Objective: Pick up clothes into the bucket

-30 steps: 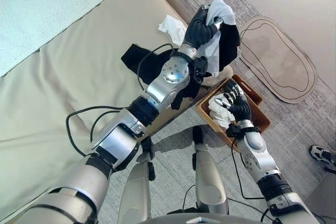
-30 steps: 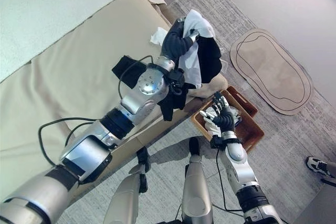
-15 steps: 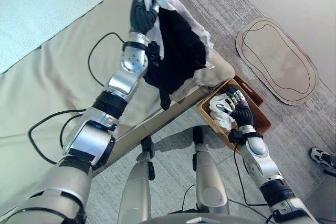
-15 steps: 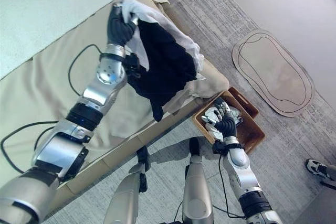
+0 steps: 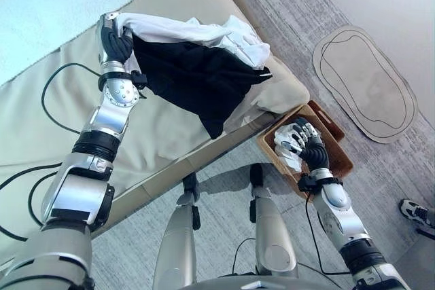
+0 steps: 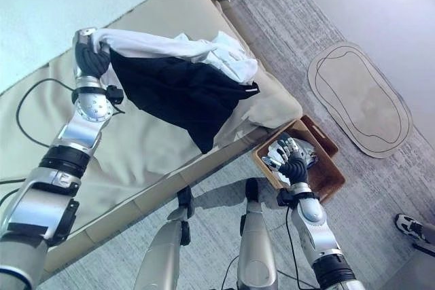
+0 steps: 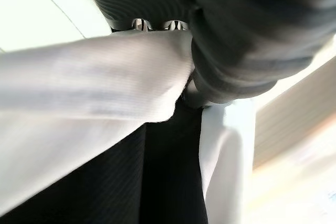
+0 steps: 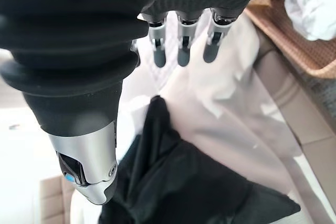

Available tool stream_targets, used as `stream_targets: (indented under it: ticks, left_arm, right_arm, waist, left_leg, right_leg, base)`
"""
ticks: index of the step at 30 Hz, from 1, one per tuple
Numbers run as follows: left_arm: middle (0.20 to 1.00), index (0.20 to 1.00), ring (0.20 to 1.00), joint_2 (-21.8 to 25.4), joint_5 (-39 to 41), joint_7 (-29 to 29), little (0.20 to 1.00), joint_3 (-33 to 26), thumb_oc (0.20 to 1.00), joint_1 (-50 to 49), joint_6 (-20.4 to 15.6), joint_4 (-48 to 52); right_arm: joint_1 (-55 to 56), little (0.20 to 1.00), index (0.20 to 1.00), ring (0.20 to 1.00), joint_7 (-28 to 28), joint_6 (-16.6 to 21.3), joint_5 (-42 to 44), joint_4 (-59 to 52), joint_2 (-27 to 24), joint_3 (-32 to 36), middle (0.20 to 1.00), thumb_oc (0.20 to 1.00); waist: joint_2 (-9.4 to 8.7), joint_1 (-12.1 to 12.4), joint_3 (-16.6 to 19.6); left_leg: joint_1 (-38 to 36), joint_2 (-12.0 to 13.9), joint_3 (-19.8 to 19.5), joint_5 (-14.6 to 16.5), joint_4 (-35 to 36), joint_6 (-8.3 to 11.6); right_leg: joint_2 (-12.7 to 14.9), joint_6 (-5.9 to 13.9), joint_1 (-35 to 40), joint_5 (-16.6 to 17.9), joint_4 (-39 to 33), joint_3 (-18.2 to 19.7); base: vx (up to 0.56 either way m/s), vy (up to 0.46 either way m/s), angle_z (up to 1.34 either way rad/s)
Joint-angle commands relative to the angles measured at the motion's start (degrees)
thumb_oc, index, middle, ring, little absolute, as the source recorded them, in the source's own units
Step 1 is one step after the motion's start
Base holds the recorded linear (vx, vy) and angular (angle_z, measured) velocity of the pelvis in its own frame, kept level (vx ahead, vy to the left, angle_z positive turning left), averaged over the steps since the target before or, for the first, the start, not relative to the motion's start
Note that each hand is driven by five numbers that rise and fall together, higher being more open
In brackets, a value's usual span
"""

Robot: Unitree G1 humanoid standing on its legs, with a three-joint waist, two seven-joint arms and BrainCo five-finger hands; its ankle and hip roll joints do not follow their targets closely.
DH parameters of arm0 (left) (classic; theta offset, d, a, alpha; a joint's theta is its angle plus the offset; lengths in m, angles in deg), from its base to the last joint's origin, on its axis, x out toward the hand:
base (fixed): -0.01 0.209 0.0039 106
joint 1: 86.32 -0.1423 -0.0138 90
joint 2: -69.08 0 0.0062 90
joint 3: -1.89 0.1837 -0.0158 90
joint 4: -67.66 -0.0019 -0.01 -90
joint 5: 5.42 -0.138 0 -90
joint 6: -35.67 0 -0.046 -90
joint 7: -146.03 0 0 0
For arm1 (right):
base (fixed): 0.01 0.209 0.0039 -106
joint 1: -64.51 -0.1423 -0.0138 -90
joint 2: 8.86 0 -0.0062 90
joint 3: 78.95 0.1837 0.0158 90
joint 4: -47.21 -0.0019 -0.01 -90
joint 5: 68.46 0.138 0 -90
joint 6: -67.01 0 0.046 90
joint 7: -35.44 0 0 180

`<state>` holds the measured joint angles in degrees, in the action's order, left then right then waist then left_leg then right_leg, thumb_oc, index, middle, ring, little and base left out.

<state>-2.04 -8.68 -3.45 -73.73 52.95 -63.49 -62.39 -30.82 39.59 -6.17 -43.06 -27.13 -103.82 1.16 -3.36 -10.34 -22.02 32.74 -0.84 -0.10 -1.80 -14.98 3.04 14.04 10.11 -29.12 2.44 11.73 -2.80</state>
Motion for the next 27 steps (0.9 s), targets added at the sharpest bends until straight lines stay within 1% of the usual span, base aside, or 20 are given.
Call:
stream_targets:
  ticks: [1,5,9,10,11,12,13,16,17,18,19,20,21,22,23,24,25,26,27]
  left_arm:
    - [0.200,0.200,0.200,3.0,-4.4,2.8,0.200,-3.9,0.200,0.9,-0.3,-4.0]
    - [0.200,0.200,0.200,2.5,-3.6,3.3,0.200,-3.7,0.200,1.8,0.1,-8.4]
    - [0.200,0.200,0.200,2.8,-4.0,3.3,0.200,-3.3,0.200,1.7,-0.2,-8.7]
    - [0.200,0.200,0.200,3.0,-4.9,3.4,0.200,-3.2,0.200,1.3,0.1,-7.5]
    - [0.915,0.915,0.915,3.1,-5.2,3.3,0.915,-2.9,0.915,1.4,0.0,-8.6]
    - [1.000,1.000,1.000,3.2,-5.8,3.5,1.000,-2.6,1.000,1.5,0.5,-8.6]
    - [1.000,1.000,1.000,3.1,-6.2,3.1,1.000,-2.2,1.000,1.8,1.0,-9.0]
    - [1.000,1.000,1.000,2.9,-5.0,2.0,1.000,-2.2,1.000,2.0,0.7,-9.3]
    - [1.000,1.000,1.000,1.8,-1.5,2.4,1.000,-4.2,1.000,1.7,0.0,-9.2]
    - [1.000,1.000,1.000,1.8,-1.5,2.3,1.000,-4.3,1.000,1.6,0.0,-9.2]
    - [1.000,1.000,1.000,-0.2,5.2,2.7,1.000,-7.7,1.000,0.4,-1.9,-7.3]
    - [1.000,1.000,1.000,-1.0,7.8,3.7,1.000,-9.3,1.000,-0.4,-2.9,-5.9]
    - [1.000,1.000,1.000,-2.4,10.7,5.9,1.000,-11.9,1.000,-2.2,-4.4,-3.6]
    - [1.000,1.000,1.000,-3.3,11.6,7.0,1.000,-13.4,1.000,-3.7,-4.8,-1.8]
    - [1.000,1.000,1.000,-3.4,11.5,7.1,1.000,-13.5,1.000,-3.8,-4.7,-1.6]
    - [1.000,1.000,1.000,-4.9,11.1,10.4,1.000,-16.0,1.000,-6.6,-5.4,1.9]
    - [1.000,1.000,1.000,-5.0,11.0,10.5,1.000,-16.1,1.000,-6.7,-5.3,2.0]
    - [1.000,1.000,1.000,-4.7,8.1,11.3,1.000,-16.4,1.000,-8.3,-5.0,3.6]
    - [1.000,1.000,1.000,-4.0,3.3,12.2,1.000,-17.3,1.000,-12.2,-4.9,7.3]
  right_arm:
    - [0.4,1.000,1.000,1.000,0.2,3.8,0.0,-5.1,-2.3,1.3,1.000,1.000]
    - [1.0,1.000,1.000,1.000,0.5,4.4,0.7,-5.8,-2.7,2.0,1.000,1.000]
    - [1.2,1.000,1.000,1.000,0.7,4.7,0.5,-5.8,-2.8,2.3,1.000,1.000]
    - [1.6,1.000,1.000,1.000,0.8,4.8,0.5,-6.0,-2.9,2.6,1.000,1.000]
    - [1.6,1.000,1.000,1.000,0.8,4.9,0.6,-5.8,-2.9,2.7,1.000,1.000]
    - [1.6,1.000,1.000,1.000,0.8,5.0,0.6,-5.6,-2.9,2.7,1.000,1.000]
    - [1.5,1.000,1.000,1.000,0.7,5.0,0.5,-5.5,-2.9,2.6,1.000,1.000]
    - [1.6,1.000,1.000,1.000,0.6,4.8,0.5,-5.2,-2.9,2.8,1.000,1.000]
    - [1.7,1.000,1.000,1.000,0.5,4.7,0.5,-5.1,-2.6,2.5,1.000,1.000]
    - [1.7,1.000,1.000,1.000,0.5,4.7,0.5,-5.1,-2.7,2.5,1.000,1.000]
    - [2.0,1.000,1.000,1.000,0.8,4.5,0.6,-5.0,-2.3,2.3,1.000,1.000]
    - [2.1,1.000,1.000,1.000,0.9,4.4,0.6,-5.1,-2.1,2.2,1.000,1.000]
    - [2.2,1.000,1.000,1.000,1.2,4.4,0.5,-5.2,-1.8,2.2,1.000,1.000]
    - [2.4,1.000,1.000,1.000,1.5,4.3,0.4,-5.3,-1.7,2.1,1.000,1.000]
    - [2.4,1.000,1.000,1.000,1.5,4.3,0.4,-5.3,-1.8,2.0,1.000,1.000]
    - [2.5,1.000,1.000,1.000,2.1,4.3,0.2,-6.0,-1.7,1.8,1.000,1.000]
    - [2.5,1.000,1.000,1.000,2.1,4.3,0.2,-6.0,-1.7,1.8,1.000,1.000]
    - [2.6,1.000,1.000,1.000,2.4,4.4,0.1,-6.1,-1.8,1.9,1.000,1.000]
    - [2.6,1.000,1.000,1.000,2.4,4.7,0.3,-6.4,-1.9,2.5,1.000,1.000]
  waist:
    - [-2.60,-0.6,-0.9]
    - [-2.98,-1.3,-1.6]
    - [-2.88,-1.5,-1.6]
    - [-2.80,-1.4,-1.6]
    - [-2.78,-1.4,-1.4]
    - [-2.72,-1.4,-1.3]
    - [-2.64,-1.5,-1.1]
    - [-2.41,-1.5,-0.8]
    - [-2.25,-1.3,-0.4]
    - [-2.23,-1.4,-0.4]
    - [-2.09,-1.1,-0.2]
    - [-2.06,-1.0,-0.1]
    - [-2.03,-0.8,-0.1]
    - [-2.01,-0.7,-0.1]
    - [-1.98,-0.7,-0.1]
    - [-2.15,-0.3,-0.2]
    - [-2.13,-0.4,-0.2]
    - [-2.19,-0.2,-0.3]
    - [-2.30,0.2,-0.6]
  left_leg:
    - [2.8,2.1,2.0,4.8,-8.4,-1.45]
    - [4.9,2.3,2.4,4.9,-9.3,-1.44]
    - [5.4,2.5,2.6,4.7,-8.9,-1.42]
    - [5.7,2.5,2.4,4.7,-8.9,-1.42]
    - [5.8,2.5,2.5,4.6,-8.8,-1.42]
    - [5.8,2.4,2.4,4.7,-8.7,-1.42]
    - [5.9,2.4,2.4,4.6,-8.7,-1.44]
    - [6.0,2.3,2.4,4.6,-8.5,-1.46]
    - [5.8,2.2,2.4,4.6,-8.2,-1.44]
    - [5.8,2.2,2.4,4.6,-8.2,-1.44]
    - [5.6,2.0,2.3,4.6,-7.8,-1.39]
    - [5.6,2.0,2.3,4.5,-7.7,-1.38]
    - [5.5,1.9,2.2,4.5,-7.5,-1.36]
    - [5.4,1.9,2.2,4.5,-7.4,-1.35]
    - [5.4,1.9,2.2,4.5,-7.4,-1.35]
    - [5.3,1.9,2.2,4.5,-7.3,-1.23]
    - [5.3,1.9,2.2,4.5,-7.3,-1.23]
    - [5.2,2.0,2.1,4.5,-7.3,-1.19]
    - [5.0,2.1,2.0,4.6,-7.2,-1.10]
  right_leg:
    - [0.6,0.49,-1.8,3.6,1.1,-0.3]
    - [0.3,0.43,-4.1,3.7,2.1,0.0]
    - [0.3,0.48,-5.1,3.9,2.0,0.1]
    - [0.3,0.45,-5.5,3.9,2.1,0.1]
    - [0.3,0.44,-5.8,3.9,2.2,0.1]
    - [0.2,0.42,-5.9,3.9,2.2,0.1]
    - [0.2,0.41,-6.0,3.9,2.1,0.2]
    - [0.2,0.40,-6.1,3.9,2.1,0.2]
    - [0.3,0.38,-6.0,3.9,2.0,0.1]
    - [0.3,0.38,-6.0,3.9,2.0,0.1]
    - [0.3,0.31,-5.7,3.9,1.7,0.0]
    - [0.3,0.27,-5.6,3.9,1.6,-0.1]
    - [0.3,0.22,-5.5,3.9,1.6,-0.2]
    - [0.3,0.16,-5.5,3.9,1.5,-0.2]
    - [0.3,0.15,-5.4,3.9,1.4,-0.3]
    - [0.2,0.04,-5.3,3.9,1.2,-0.3]
    - [0.2,0.04,-5.3,3.9,1.2,-0.3]
    - [0.2,-0.01,-5.2,3.8,1.2,-0.4]
    - [0.2,-0.10,-5.0,3.6,1.2,-0.6]
  base:
    - [-0.04,0.022,-0.29]
    - [-0.03,0.020,-0.15]
    - [-0.01,0.012,-0.10]
    - [0.00,0.008,-0.07]
    - [0.00,0.006,-0.06]
    - [0.00,0.000,0.00]
    - [0.00,0.000,0.00]
    - [0.00,0.000,0.00]
    - [0.00,0.000,0.00]
    - [0.00,0.000,0.00]
    - [0.00,0.000,0.00]
    - [0.00,0.000,0.00]
    - [0.00,0.000,0.00]
    - [0.00,0.000,0.00]
    - [0.01,-0.030,0.03]
    - [0.00,0.000,0.00]
    - [0.01,-0.033,-0.01]
    - [0.00,0.000,0.00]
    - [0.00,0.000,0.00]
